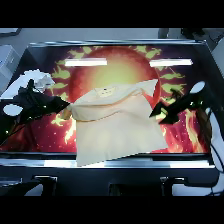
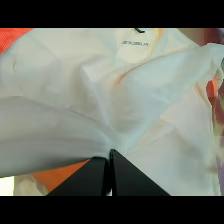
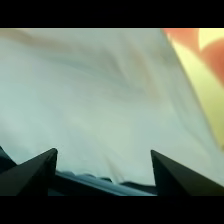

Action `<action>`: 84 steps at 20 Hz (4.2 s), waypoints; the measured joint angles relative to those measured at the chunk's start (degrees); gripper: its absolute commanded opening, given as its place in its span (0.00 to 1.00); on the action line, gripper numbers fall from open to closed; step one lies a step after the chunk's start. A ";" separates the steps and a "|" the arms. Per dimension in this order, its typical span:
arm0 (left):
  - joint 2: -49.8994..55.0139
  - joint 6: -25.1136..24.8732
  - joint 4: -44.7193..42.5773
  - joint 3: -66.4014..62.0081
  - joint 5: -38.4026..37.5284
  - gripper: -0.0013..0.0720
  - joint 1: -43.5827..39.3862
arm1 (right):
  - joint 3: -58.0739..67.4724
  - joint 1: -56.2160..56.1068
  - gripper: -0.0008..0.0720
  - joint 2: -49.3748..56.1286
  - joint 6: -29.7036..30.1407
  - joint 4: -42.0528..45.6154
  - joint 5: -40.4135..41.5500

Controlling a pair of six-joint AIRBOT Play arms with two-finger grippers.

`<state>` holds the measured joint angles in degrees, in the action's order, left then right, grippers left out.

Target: Fold the clothes and pants, and hang the long-sleeved shirts on hangers.

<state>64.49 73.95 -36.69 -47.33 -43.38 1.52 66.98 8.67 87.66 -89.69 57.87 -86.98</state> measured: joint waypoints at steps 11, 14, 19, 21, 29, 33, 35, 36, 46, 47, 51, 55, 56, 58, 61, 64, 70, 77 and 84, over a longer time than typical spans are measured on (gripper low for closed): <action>0.09 -0.66 -0.44 0.00 -1.60 0.04 0.11 | -40.04 -2.78 0.96 -19.80 2.19 -12.90 14.71; 0.09 -0.66 -0.46 0.00 -1.64 0.04 0.11 | -42.21 -2.86 0.96 -20.09 1.84 -17.59 19.63; 0.09 -0.68 -0.52 0.00 -1.55 0.04 0.13 | -43.17 -2.86 0.79 -17.97 1.77 -21.46 22.18; 0.09 -0.68 -0.50 0.00 -1.16 0.04 0.13 | -43.34 -2.91 0.15 -16.94 1.90 -21.22 23.96; 0.13 -0.66 -1.01 0.00 -0.63 0.04 0.17 | -27.54 -2.78 0.07 -15.96 -3.32 -11.10 31.71; 0.22 -0.66 -1.64 0.00 -1.09 0.04 0.17 | -10.60 -2.75 0.07 -14.80 -18.67 9.51 38.71; 0.52 -0.63 -1.79 0.00 -1.64 0.04 0.17 | -5.79 -2.78 0.07 -13.09 -24.17 15.96 39.56; 0.74 -0.66 -1.88 0.00 -2.05 0.04 0.17 | -4.42 -2.89 0.07 -11.93 -25.49 17.29 38.47; 1.64 -0.66 -2.03 0.00 -3.58 0.05 0.17 | -2.45 1.49 0.79 -6.56 -7.34 8.52 7.89; 1.64 -0.63 -2.03 0.00 -3.63 0.05 0.17 | -5.31 1.68 0.80 -6.71 -5.86 7.28 4.96; 1.64 -0.63 -2.10 0.00 -3.85 0.04 0.17 | -20.63 -3.45 0.85 -8.02 -0.96 -1.53 5.31; 1.64 -0.63 -2.16 0.00 -4.15 0.05 0.17 | -28.61 -10.64 0.85 -8.44 2.84 -11.61 11.65; 1.64 -0.63 -2.16 0.00 -4.28 0.04 0.17 | -29.46 -12.20 0.84 -8.46 3.39 -13.51 13.31; 1.64 -0.63 -2.14 0.00 -4.44 0.04 0.17 | -30.45 -14.82 0.63 -8.46 3.43 -15.96 16.55; 1.64 -0.63 -2.14 0.00 -4.55 0.04 0.17 | -31.12 -17.59 0.07 -8.31 0.26 -18.01 23.08; 1.64 -0.63 -2.14 0.00 -4.63 0.04 0.17 | -30.67 -18.64 0.06 -8.28 -1.44 -18.95 26.69; 0.11 -2.43 -2.25 -10.08 -6.93 0.04 1.62 | -10.51 -12.74 0.07 -14.78 2.71 -10.27 25.86; -6.25 -4.81 3.04 -50.90 -11.74 0.04 0.85 | 34.86 -3.06 0.07 -28.63 7.02 1.57 27.93; -12.46 -4.68 4.17 -69.53 -6.82 0.04 -0.33 | 47.15 -1.64 0.07 -39.36 8.70 4.28 37.16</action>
<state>52.03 69.28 -32.51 -116.86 -50.19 1.19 114.13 7.03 48.29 -80.99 62.15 -49.82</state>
